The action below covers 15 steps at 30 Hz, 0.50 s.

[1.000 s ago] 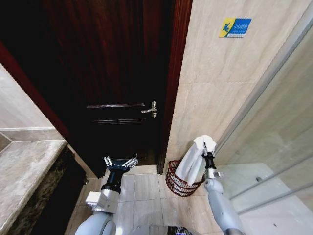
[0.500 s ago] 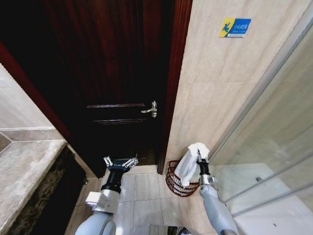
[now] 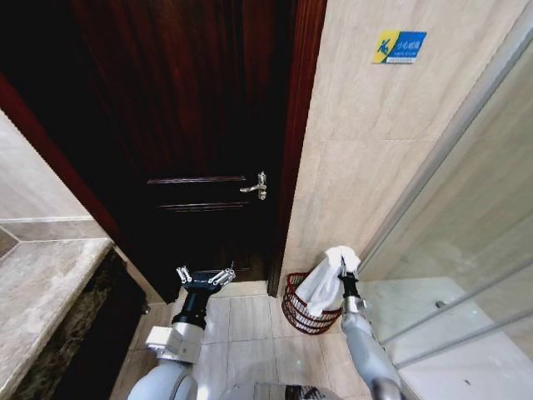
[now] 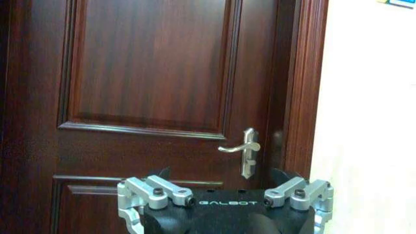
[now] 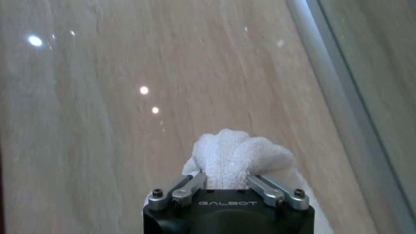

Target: Discard the used towel into the hamper.

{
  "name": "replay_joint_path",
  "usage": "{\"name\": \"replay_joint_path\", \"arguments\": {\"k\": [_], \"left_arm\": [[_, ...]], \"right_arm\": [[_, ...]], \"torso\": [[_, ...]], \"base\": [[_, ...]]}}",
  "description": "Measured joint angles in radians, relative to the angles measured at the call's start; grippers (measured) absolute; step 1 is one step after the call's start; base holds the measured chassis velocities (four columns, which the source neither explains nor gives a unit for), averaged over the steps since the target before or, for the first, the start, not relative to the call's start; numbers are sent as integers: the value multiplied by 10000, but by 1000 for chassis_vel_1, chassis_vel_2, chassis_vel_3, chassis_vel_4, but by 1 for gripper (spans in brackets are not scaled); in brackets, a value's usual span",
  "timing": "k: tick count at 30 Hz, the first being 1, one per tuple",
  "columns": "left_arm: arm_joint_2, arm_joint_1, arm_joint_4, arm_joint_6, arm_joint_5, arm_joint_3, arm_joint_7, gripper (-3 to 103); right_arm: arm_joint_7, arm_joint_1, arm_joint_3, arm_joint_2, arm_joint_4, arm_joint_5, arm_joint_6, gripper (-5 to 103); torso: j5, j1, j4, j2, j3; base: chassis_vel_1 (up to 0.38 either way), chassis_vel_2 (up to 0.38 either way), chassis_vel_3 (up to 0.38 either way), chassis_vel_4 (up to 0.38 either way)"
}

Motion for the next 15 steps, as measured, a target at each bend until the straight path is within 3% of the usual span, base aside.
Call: {"name": "replay_joint_path", "arguments": {"k": [15], "left_arm": [[0, 0, 0, 0, 1, 0, 0, 100]], "right_arm": [[107, 217, 133, -57, -366, -190, 2, 12]], "torso": [[4, 0, -5, 0, 0]], "base": [[0, 0, 0, 0]]}}
